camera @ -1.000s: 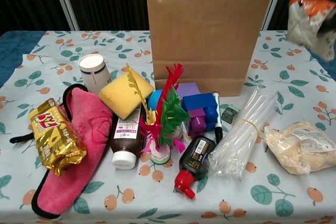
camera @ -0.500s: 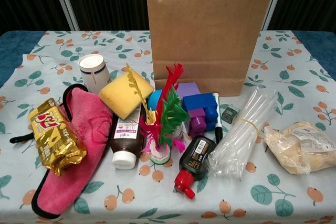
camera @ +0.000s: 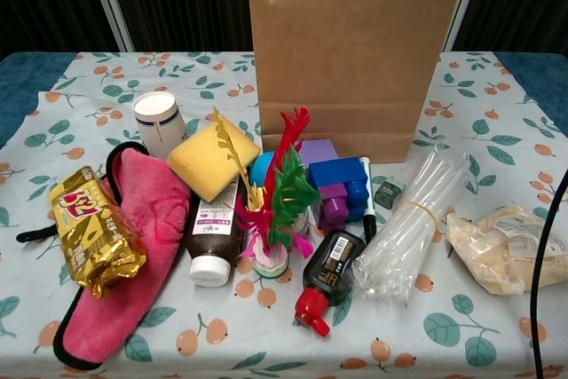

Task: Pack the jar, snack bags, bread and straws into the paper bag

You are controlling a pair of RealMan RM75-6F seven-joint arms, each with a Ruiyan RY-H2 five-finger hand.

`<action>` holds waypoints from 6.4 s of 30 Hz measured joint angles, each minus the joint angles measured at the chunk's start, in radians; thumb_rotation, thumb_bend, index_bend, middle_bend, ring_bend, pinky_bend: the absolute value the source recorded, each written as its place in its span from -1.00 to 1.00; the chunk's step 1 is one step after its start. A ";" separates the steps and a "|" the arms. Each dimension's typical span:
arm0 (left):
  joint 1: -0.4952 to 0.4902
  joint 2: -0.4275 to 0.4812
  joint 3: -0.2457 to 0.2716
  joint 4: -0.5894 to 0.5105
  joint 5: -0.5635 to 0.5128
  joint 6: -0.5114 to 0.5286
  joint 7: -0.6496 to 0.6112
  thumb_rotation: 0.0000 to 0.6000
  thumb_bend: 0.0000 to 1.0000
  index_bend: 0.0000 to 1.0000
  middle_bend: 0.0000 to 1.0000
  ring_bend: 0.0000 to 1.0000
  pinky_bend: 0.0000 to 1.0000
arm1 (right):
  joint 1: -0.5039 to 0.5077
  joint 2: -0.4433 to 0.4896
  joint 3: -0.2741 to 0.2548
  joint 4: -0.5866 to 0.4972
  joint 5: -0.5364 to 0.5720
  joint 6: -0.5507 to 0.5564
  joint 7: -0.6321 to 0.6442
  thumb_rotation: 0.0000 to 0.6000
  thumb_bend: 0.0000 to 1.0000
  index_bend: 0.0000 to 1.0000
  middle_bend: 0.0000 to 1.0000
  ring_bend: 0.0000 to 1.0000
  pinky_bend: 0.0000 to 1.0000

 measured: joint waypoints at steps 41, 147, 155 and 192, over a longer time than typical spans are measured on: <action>-0.002 0.001 0.006 -0.037 0.018 0.009 0.035 1.00 -0.97 -0.83 -0.74 -0.93 -0.69 | -0.251 0.348 -0.119 -0.249 -0.251 0.079 0.135 1.00 -0.98 -0.48 -0.36 -0.64 -0.92; 0.009 0.000 0.015 0.016 0.017 0.005 -0.033 1.00 -0.97 -0.83 -0.74 -0.93 -0.69 | 0.068 -0.150 0.019 0.136 -0.022 0.017 -0.162 1.00 -0.95 -0.32 -0.33 -0.70 -0.97; 0.009 0.001 0.015 0.014 0.017 0.008 -0.031 1.00 -0.97 -0.83 -0.74 -0.93 -0.69 | 0.066 -0.112 0.015 0.092 0.016 0.009 -0.164 1.00 -0.97 -0.42 -0.40 -0.77 -1.00; 0.006 -0.019 0.009 0.022 0.019 0.020 -0.005 1.00 -0.97 -0.83 -0.74 -0.93 -0.69 | -0.331 0.228 -0.447 0.073 -0.858 -0.086 0.336 1.00 -1.00 -0.34 -0.34 -0.71 -0.95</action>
